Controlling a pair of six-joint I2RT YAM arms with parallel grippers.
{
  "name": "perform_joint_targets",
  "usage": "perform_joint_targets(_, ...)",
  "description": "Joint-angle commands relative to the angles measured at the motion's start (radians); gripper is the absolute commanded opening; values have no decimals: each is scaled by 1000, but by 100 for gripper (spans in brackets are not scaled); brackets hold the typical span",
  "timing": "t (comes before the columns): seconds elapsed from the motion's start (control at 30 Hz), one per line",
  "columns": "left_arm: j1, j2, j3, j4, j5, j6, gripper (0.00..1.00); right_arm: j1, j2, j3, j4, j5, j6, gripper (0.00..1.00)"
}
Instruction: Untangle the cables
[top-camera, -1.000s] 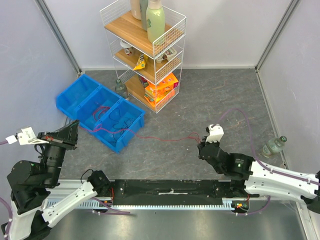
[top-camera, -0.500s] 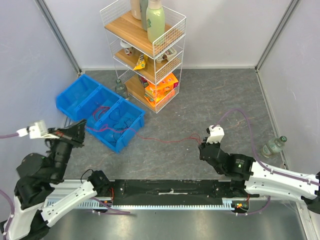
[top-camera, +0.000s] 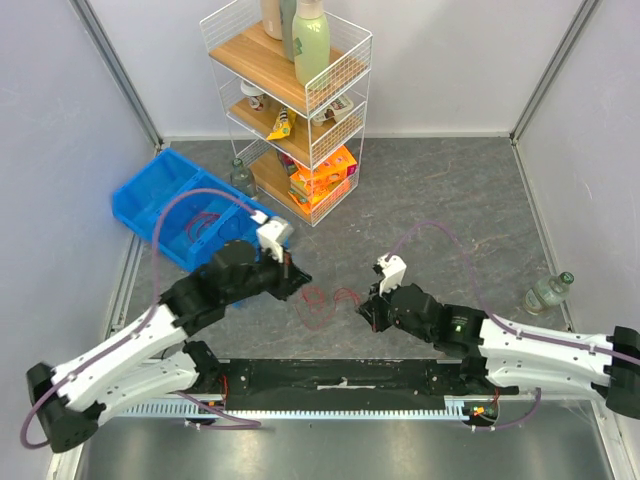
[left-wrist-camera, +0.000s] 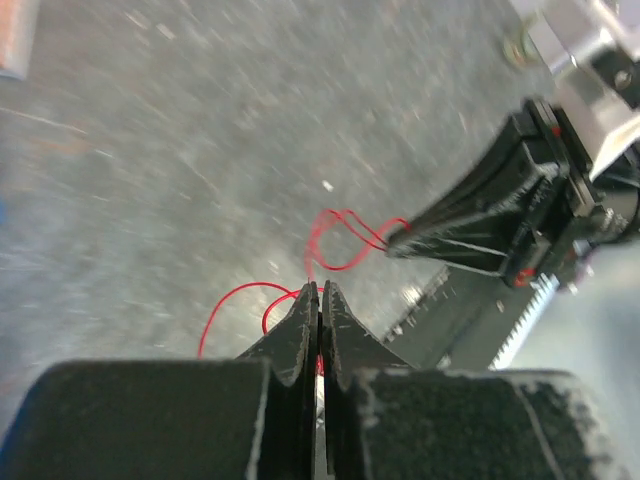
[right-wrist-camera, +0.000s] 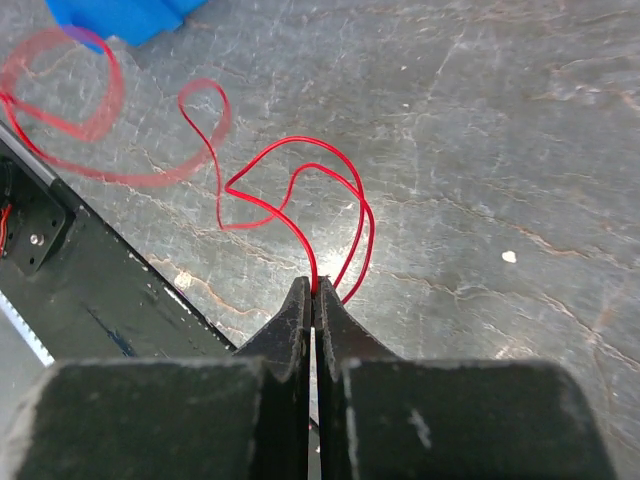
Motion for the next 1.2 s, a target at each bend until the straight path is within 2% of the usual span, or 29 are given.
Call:
perform_joint_targets(0.0,-2,163,-43,254,334,-113,2,-11,80,3,160,-80,-8,0)
perform_joint_targets(0.23,-4,390,-66,376,404,-224,2,-111,156,-172,578,-286,120,0)
perform_joint_targets(0.37,-8,484,-48,366,421,-233,2,-128,242,-177,607,-297,137,0)
perform_joint_targets(0.43,-12,507,-37,335,411,-218,5,-131,255,-180,598,-297,146,0)
perform_joint_targets(0.5,-13,504,-38,312,392,-209,13,-131,253,-169,538,-284,134,3)
perform_joint_targets(0.63,-15,448,-67,300,357,-187,52,-131,213,-145,414,-259,97,17)
perform_joint_targets(0.7,-13,418,-69,274,326,-169,63,-131,181,-127,336,-225,84,23)
perform_joint_targets(0.9,-13,386,-66,206,282,-106,68,-131,74,-56,113,-127,47,43)
perform_joint_targets(0.97,-19,403,-66,193,291,-98,71,-131,31,-21,35,-92,39,47)
perform_joint_targets(1.03,-38,423,-66,170,259,-118,90,-131,-20,21,-73,24,54,47)
perform_joint_targets(1.1,-77,453,-31,64,102,-217,95,-131,-79,65,-214,167,100,47)
perform_joint_targets(1.17,-120,495,43,-89,-76,-366,96,-131,-149,97,-308,247,139,47)
